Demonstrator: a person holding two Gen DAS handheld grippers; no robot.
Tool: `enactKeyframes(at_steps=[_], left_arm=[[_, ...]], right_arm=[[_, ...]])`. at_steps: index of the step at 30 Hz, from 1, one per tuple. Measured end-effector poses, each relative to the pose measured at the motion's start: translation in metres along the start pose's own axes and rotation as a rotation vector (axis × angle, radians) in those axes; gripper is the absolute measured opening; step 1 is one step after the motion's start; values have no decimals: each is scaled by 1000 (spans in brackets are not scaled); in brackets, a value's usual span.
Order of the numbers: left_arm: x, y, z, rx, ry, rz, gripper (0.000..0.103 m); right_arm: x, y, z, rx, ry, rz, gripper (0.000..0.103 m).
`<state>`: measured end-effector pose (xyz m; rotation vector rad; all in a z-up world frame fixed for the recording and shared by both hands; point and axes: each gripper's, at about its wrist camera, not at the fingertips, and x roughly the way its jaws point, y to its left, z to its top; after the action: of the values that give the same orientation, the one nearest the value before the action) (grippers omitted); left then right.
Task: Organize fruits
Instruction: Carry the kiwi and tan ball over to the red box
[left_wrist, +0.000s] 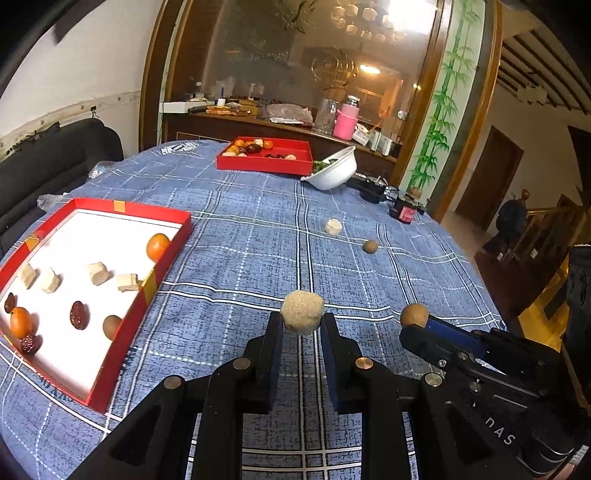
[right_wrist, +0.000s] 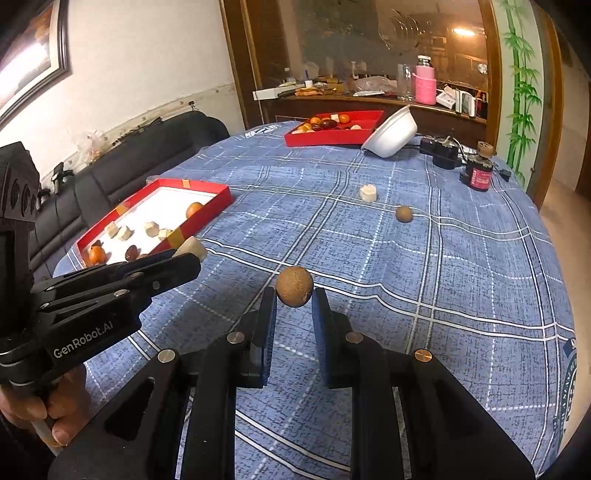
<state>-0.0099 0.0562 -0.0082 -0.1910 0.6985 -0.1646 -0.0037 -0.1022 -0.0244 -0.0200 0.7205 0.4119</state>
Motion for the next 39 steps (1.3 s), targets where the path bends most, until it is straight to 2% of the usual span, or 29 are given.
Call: enactKeyframes(at_steps=[16, 25, 39], left_arm=[[-24, 25, 6, -42, -51, 63, 20], [-35, 57, 7, -91, -67, 175, 20], [-47, 115, 13, -174, -81, 318, 20]], right_arm=[[0, 33, 10, -66, -11, 43, 18], [7, 56, 20, -111, -16, 84, 18], [29, 115, 41, -198, -16, 177, 18]])
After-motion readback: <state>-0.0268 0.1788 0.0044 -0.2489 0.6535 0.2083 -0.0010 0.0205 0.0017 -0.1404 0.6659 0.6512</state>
